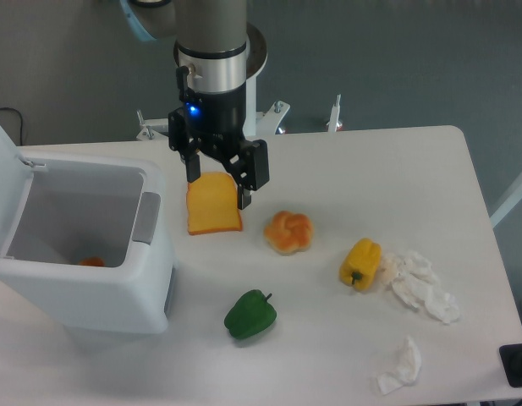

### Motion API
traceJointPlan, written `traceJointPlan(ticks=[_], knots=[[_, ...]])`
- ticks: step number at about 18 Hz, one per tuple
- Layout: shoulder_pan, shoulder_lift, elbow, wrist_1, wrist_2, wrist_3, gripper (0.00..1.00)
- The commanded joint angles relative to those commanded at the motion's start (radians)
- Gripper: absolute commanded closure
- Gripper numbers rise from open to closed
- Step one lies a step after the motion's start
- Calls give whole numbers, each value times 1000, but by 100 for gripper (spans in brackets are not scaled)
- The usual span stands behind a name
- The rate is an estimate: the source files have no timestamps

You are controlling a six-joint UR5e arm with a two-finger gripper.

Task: Close the trash can
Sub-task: 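Raise the open gripper up from above the cheese bread slice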

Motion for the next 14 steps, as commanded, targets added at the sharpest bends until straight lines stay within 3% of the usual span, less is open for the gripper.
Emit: traceJointPlan(ticks=[5, 9, 14], knots=[[9, 3, -12, 6, -24, 67, 0], [84, 17, -32, 31, -228, 55, 0], [98, 41, -32, 31, -258, 17, 0]])
